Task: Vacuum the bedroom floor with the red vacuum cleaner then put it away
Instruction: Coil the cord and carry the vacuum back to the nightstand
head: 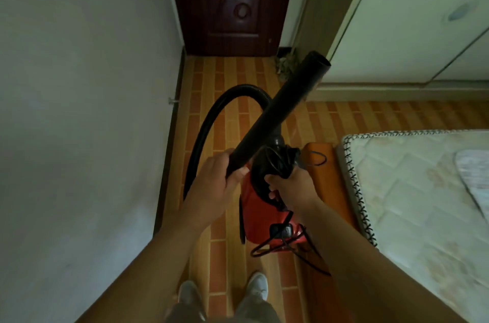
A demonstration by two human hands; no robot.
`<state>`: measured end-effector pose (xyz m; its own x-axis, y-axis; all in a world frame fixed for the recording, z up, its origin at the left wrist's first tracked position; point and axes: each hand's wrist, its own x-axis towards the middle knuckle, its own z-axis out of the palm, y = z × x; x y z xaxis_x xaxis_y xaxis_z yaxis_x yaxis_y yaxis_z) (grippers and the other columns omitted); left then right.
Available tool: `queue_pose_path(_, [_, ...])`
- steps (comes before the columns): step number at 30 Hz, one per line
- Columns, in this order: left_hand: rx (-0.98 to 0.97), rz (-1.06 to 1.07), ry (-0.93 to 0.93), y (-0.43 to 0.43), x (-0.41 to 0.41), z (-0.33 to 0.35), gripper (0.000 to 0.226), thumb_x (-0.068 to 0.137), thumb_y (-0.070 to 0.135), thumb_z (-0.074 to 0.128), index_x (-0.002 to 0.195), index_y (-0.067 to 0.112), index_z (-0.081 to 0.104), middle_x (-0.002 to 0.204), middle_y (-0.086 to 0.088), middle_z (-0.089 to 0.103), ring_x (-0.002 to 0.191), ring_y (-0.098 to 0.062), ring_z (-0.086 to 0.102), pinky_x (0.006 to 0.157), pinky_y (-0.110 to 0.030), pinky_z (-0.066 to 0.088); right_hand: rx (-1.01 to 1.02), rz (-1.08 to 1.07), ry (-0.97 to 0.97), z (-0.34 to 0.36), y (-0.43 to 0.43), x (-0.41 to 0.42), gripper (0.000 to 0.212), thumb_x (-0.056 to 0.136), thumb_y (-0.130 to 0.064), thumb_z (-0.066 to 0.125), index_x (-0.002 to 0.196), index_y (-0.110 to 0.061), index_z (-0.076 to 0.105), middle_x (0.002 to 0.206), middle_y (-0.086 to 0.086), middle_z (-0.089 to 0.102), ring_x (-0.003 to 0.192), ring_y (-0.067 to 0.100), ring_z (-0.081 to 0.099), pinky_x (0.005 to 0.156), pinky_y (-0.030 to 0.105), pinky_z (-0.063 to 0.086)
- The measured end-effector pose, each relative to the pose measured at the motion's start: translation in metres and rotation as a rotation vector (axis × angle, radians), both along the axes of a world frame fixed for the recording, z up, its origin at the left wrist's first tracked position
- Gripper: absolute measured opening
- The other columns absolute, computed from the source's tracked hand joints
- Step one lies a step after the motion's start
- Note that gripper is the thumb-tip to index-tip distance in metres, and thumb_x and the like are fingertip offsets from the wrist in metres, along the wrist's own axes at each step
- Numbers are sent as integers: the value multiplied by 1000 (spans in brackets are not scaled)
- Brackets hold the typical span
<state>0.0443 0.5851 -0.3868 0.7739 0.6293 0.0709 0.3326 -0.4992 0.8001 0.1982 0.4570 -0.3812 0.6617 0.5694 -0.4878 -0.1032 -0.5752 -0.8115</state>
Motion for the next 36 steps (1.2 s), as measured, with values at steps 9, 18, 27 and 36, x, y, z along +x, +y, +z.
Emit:
queue_pose_path(9, [-39,-32,-30,-27,31,79,27,101,58,37,123,43,39,82,8,57,63,-1,56,54,-23,43,211,-95,34,59,-33,17,16,96,-16,73,89,-7,62,65,4,60,54,21,58,55,33,49])
queue_pose_path(18, [-128,-85,-68,-25,45,99,27,102,58,32,117,36,38,80,-2,51,60,-6,49,56,-26,45,316,-81,88,85,-18,32,17,101,-19,66,88,-9,62,67,6,56,56,23,56,53,32,48])
queue_pose_path(27, [-192,-41,-164,44,52,103,26,107,49,33,127,35,43,84,7,49,67,1,48,66,-24,42,290,-91,59,105,44,36,30,105,-35,60,91,-8,59,68,6,58,54,21,57,48,28,47])
queue_pose_path(36, [-258,-39,-199,121,65,109,32,103,55,38,124,34,50,87,8,57,72,-5,54,68,-40,51,277,-158,7,112,100,36,32,105,-36,60,95,-6,61,67,4,59,54,20,58,55,34,50])
